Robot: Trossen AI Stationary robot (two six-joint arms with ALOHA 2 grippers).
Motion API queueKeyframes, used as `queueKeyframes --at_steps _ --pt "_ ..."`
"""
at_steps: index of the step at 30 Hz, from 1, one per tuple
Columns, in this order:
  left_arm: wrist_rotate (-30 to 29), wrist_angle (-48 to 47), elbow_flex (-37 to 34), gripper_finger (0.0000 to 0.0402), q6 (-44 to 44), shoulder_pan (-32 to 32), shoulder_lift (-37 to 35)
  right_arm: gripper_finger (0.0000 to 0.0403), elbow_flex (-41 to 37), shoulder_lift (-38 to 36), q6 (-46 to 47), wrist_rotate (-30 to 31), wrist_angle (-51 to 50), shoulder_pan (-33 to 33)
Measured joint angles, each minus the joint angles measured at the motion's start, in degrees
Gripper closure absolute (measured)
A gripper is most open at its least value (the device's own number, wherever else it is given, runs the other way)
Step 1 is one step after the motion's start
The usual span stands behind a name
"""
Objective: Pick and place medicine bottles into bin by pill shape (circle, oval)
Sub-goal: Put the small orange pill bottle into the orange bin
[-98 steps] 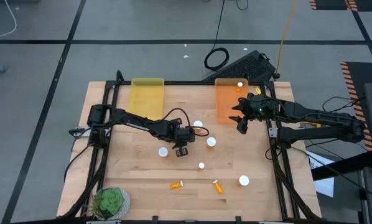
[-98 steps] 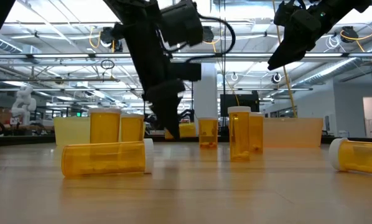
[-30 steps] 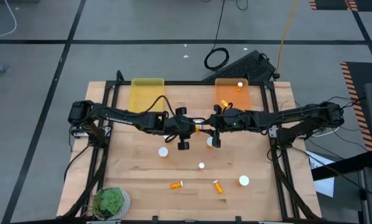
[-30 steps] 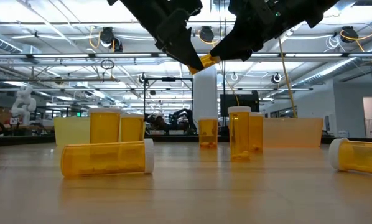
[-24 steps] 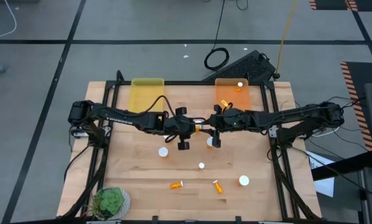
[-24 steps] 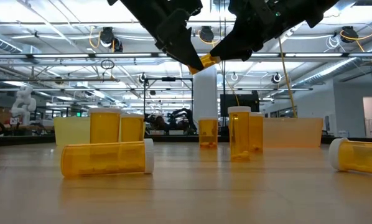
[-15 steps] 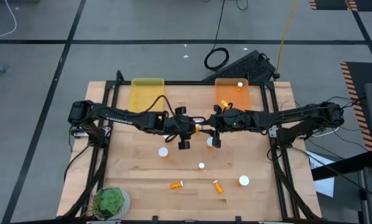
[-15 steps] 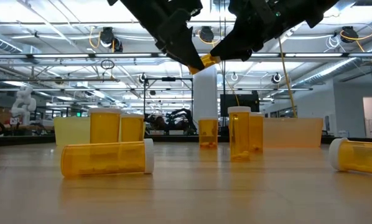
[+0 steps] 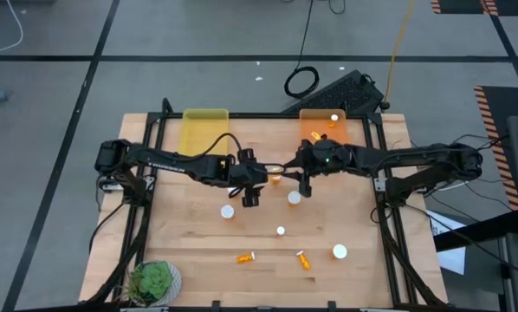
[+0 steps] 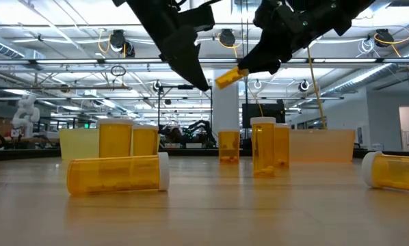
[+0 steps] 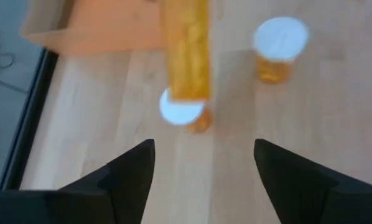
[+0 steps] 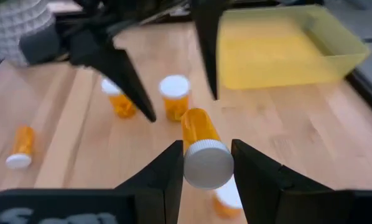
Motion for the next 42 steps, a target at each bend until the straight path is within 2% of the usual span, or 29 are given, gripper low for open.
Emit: queueKeyframes --at_steps 4,10,19,23,30,36,42 --pt "-0.9 -1.1 0.0 0.0131 -0.8 1.1 0.0 0.0285 1.8 -1.4 -0.5 -3.6 -7.1 -4.2" --pt "0.3 -1.5 0.0 0.0149 -1.3 2.8 0.0 0.0285 10.4 -1.7 -5.8 -3.4 -24.0 -11.2" --pt "0.6 -1.1 0.0 0.0163 -1.4 3.1 -0.1 0.0285 20.0 -0.2 -12.6 -3.1 -33.9 -24.2" --pt "0.7 -0.4 0.0 0.0161 -1.1 3.1 -0.1 0.0284 23.9 4.4 -14.7 -3.0 -36.7 -30.0" --pt "0.7 0.6 0.0 0.0161 -0.8 3.1 -0.1 0.0284 30.4 16.9 -18.3 -3.0 -43.8 -37.3" --pt "0.8 0.7 0.0 0.0160 -0.8 3.0 -0.1 0.0284 32.9 25.3 -21.7 1.2 -46.2 -40.3" --pt "0.8 0.9 0.0 0.0160 -0.6 3.0 -0.1 0.0284 33.1 29.6 -24.1 2.4 -47.9 -41.1"
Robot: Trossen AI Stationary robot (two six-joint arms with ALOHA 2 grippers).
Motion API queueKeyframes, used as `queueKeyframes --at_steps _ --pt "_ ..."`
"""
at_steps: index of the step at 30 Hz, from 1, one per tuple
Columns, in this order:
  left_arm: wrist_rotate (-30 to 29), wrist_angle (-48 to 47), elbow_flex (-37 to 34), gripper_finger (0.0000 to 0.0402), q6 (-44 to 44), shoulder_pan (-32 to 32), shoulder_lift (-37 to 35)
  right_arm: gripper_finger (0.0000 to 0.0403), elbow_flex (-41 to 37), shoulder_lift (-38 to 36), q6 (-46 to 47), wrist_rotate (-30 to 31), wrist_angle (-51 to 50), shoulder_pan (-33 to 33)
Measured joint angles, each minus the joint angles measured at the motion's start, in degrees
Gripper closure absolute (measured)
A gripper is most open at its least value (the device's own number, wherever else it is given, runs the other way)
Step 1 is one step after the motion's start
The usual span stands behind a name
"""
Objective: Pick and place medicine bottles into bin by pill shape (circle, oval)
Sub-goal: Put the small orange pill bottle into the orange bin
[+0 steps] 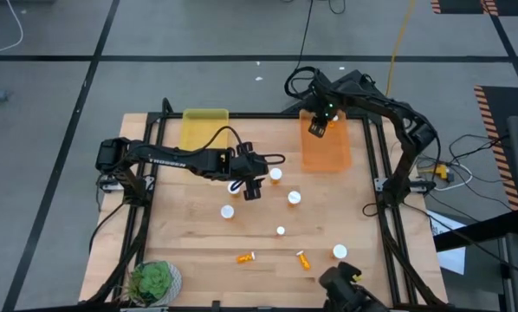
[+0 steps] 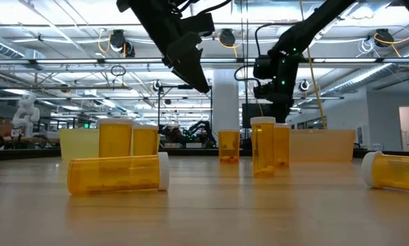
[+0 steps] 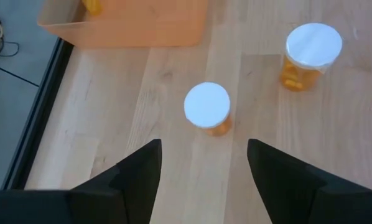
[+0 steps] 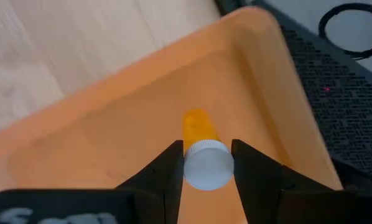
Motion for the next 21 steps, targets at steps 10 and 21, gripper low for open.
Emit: queueKeyframes --at_steps 10,21 --pt "1.9 2.7 0.0 0.0160 0.9 0.0 0.0 0.0284 0.0 2.1 -1.7 5.1 1.1 0.2" --pt "3.0 3.2 0.0 0.0160 0.9 -0.2 0.0 0.0284 0.0 3.7 -2.1 4.9 1.8 0.5"
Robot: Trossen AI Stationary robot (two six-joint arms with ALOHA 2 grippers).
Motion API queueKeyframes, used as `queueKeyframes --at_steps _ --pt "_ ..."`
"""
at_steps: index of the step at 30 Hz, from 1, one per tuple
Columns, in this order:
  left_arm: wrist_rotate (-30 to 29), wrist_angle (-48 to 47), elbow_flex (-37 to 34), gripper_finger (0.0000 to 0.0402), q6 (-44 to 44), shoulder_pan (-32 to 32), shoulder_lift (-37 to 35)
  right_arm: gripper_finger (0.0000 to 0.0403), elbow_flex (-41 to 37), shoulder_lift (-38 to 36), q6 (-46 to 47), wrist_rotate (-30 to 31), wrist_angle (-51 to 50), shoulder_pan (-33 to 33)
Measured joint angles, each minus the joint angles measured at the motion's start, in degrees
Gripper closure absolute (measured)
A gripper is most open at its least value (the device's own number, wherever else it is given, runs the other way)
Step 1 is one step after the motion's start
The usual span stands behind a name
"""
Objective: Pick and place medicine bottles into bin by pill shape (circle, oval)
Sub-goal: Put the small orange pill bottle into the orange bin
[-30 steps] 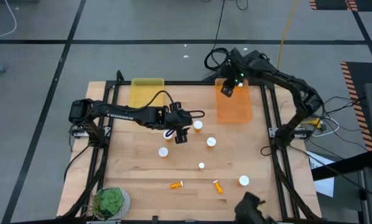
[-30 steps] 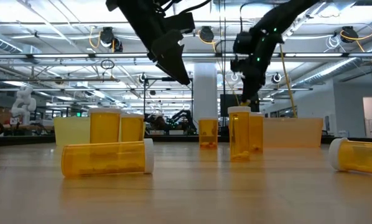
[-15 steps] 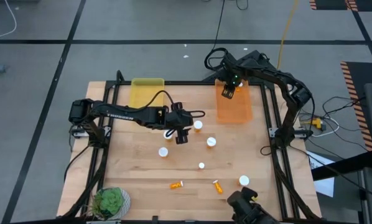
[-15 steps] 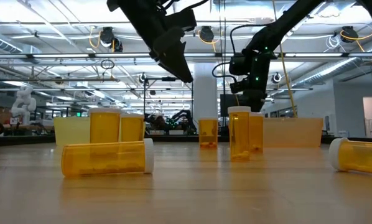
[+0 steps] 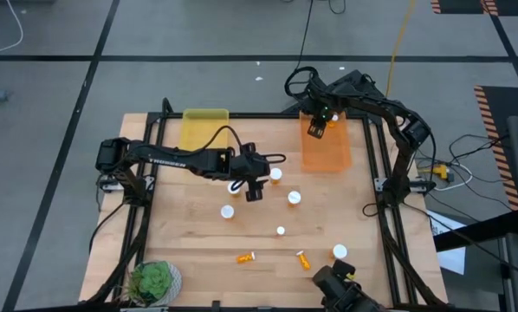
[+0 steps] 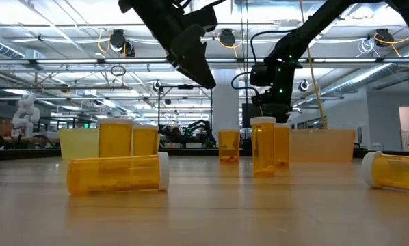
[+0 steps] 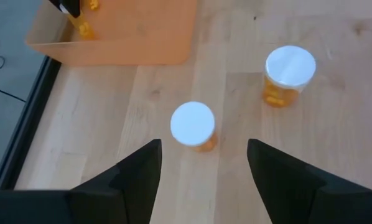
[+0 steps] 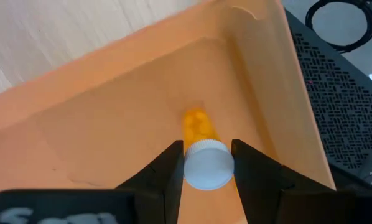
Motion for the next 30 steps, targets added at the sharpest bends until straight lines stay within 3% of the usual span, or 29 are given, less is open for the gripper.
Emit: queueKeyframes --at_steps 23,30 --pt "0.0 0.0 0.0 0.0160 0.0 0.0 0.0 0.0244 0.0 -0.1 -2.3 -0.2 2.2 0.0" --pt "0.0 -0.1 0.0 0.0160 0.0 -0.3 0.0 0.0228 0.0 -4.2 0.1 -0.4 -0.9 0.9"
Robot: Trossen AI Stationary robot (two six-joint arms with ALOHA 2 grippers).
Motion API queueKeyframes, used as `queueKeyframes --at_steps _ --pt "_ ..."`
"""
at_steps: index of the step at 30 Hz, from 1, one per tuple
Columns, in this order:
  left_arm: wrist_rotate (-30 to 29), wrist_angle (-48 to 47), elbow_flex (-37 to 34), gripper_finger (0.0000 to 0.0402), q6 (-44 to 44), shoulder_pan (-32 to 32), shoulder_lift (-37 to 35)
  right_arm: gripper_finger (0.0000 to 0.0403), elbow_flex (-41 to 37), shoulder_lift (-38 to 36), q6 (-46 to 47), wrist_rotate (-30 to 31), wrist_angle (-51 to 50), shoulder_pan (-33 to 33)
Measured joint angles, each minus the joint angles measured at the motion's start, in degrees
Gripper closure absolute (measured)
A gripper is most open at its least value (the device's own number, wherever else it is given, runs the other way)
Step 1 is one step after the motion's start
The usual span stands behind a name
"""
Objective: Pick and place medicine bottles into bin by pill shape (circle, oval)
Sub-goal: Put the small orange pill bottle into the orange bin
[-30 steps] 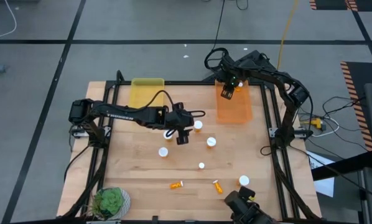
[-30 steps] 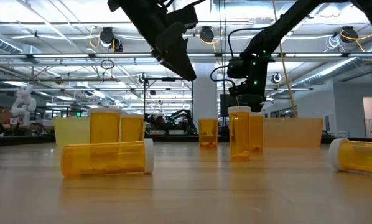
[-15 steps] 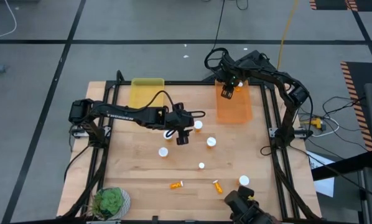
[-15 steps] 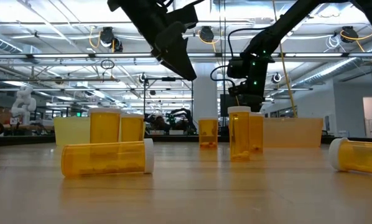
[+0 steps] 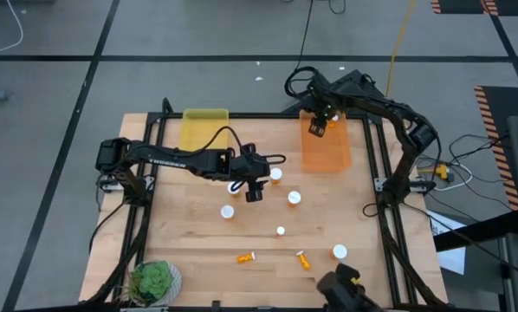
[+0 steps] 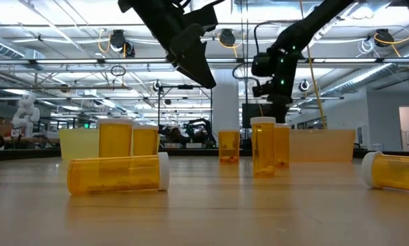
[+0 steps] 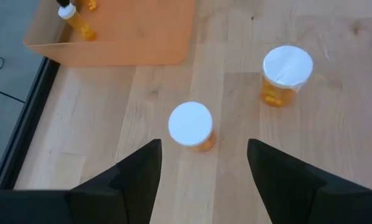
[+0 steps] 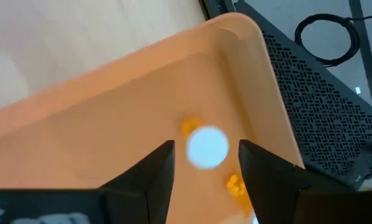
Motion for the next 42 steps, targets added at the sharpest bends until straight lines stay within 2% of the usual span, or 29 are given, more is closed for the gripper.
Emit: queueKeyframes --at_steps 6,12,20,26,33,42 --pt "0.0 -0.1 0.0 0.0160 0.0 -1.3 0.0 0.0220 -0.5 -8.2 8.5 -6.9 -4.1 3.7" --pt "0.0 -0.5 0.0 0.0160 -1.0 -4.3 0.0 0.0220 -5.0 -19.5 14.2 -7.1 -3.4 12.8" --pt "-0.4 0.5 0.0 0.0160 -3.6 -10.9 0.0 0.0220 -14.9 -35.8 21.1 -6.9 5.0 26.5" --pt "-4.3 -1.0 0.0 0.0161 -11.6 -16.3 0.0 0.0220 -24.7 -45.6 26.9 -6.9 12.3 34.1" --pt "-7.3 -2.1 0.0 0.0161 -21.1 -25.6 0.0 0.0227 -31.8 -50.1 32.7 -6.6 13.8 40.2" --pt "-7.7 -10.8 0.0 0.0161 -37.5 -33.1 0.0 0.0244 -33.3 -50.5 30.0 -6.9 15.9 42.4"
